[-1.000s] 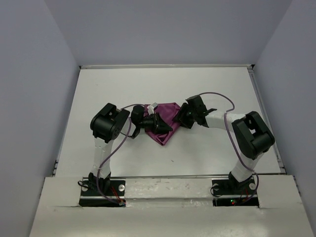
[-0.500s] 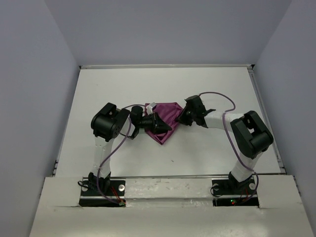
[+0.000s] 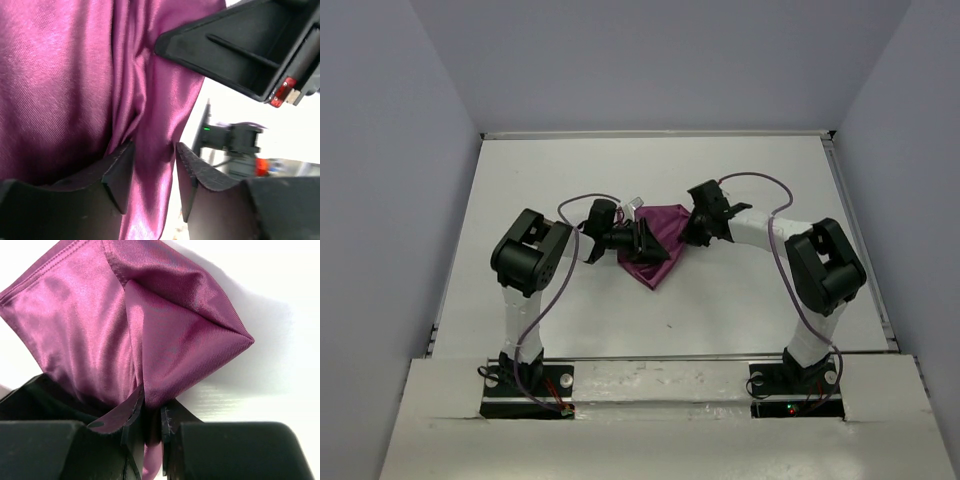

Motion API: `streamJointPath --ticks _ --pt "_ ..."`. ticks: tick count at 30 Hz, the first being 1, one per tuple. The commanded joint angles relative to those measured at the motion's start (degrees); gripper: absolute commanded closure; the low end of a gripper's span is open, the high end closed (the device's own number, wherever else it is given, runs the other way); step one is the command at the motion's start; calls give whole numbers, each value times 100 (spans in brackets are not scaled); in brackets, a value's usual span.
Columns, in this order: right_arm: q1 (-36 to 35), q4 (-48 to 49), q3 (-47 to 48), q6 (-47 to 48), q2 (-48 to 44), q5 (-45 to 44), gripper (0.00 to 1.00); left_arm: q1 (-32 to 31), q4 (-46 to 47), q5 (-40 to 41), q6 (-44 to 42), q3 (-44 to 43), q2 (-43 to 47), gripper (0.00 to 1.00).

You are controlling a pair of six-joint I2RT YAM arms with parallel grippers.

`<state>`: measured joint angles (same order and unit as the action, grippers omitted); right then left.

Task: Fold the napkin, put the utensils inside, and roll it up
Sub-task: Roll the napkin at the center of the board.

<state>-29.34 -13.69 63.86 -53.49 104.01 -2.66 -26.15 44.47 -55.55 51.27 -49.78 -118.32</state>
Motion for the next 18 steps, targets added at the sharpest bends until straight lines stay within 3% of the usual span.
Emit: streamJointPath --ticks 1,7,10,13,18 --pt "34 -940 662 173 111 -393 99 5 -2726 841 -2247 -680 940 48" --pt "34 -1670 1067 295 278 -429 99 -109 -4181 2055 -3736 -1130 1714 46" --pt "34 -1960 1269 331 366 -455 99 -399 -4428 2801 -4386 -1157 1979 45" --pt "34 -2076 1314 331 392 -490 99 -863 -4429 3066 -4607 -1113 2181 44" --pt "34 -2164 1410 366 401 -499 99 -1699 -4351 4384 -4802 -1060 2278 44"
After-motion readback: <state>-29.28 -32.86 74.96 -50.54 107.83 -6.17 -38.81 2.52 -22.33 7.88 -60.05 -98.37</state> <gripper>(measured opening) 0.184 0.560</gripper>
